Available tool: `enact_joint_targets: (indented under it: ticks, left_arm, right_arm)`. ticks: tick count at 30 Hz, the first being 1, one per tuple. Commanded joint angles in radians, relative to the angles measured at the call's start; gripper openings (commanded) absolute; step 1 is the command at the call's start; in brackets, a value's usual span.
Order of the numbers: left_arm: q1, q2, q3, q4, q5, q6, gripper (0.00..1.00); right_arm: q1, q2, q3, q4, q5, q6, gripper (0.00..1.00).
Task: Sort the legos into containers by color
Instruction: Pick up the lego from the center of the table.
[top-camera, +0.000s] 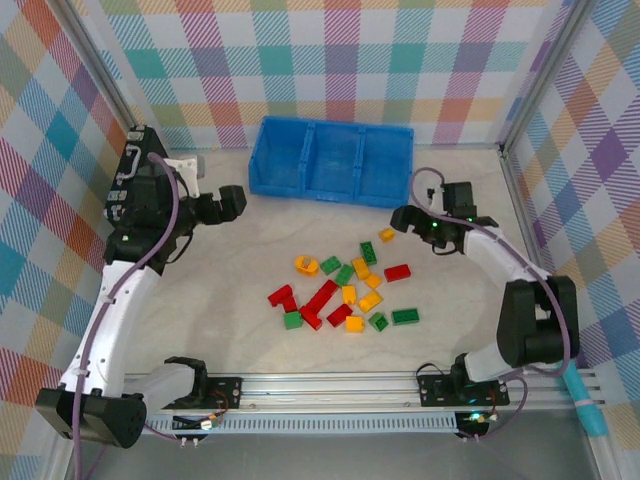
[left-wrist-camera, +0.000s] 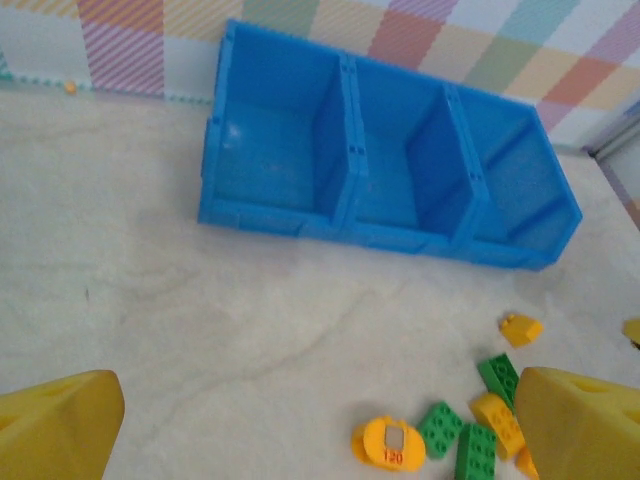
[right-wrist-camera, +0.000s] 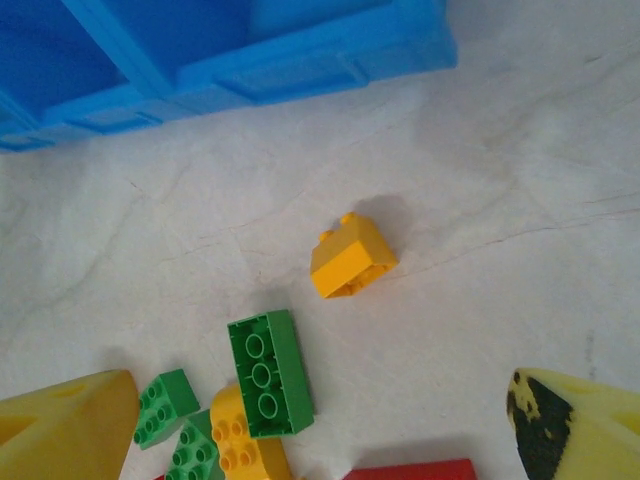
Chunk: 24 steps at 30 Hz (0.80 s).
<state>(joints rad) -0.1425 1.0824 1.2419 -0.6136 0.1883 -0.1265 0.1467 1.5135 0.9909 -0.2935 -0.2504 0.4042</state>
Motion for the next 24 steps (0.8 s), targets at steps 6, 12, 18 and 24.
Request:
enact_joint_targets:
  ticks: [6, 12, 18, 24]
  left_arm:
    - [-0.027, -0.008, 0.064, -0.133, 0.042, 0.044, 1.00]
    - [-0.046, 0.000, 0.065, -0.129, 0.059, 0.044, 1.00]
    - [-0.057, 0.014, 0.047, -0.120, 0.042, 0.052, 1.00]
    - [-0.065, 0.036, 0.047, -0.112, 0.037, 0.055, 1.00]
  right_arm:
    - [0.144, 0.209, 0.211, -0.124, 0.223, 0.022, 0.92]
    - [0.196, 0.345, 0.325, -0.229, 0.349, 0.043, 0.90]
    - [0.203, 0.405, 0.371, -0.268, 0.399, 0.049, 0.88]
    - [0.203, 0.452, 0.409, -0.277, 0.415, 0.035, 0.84]
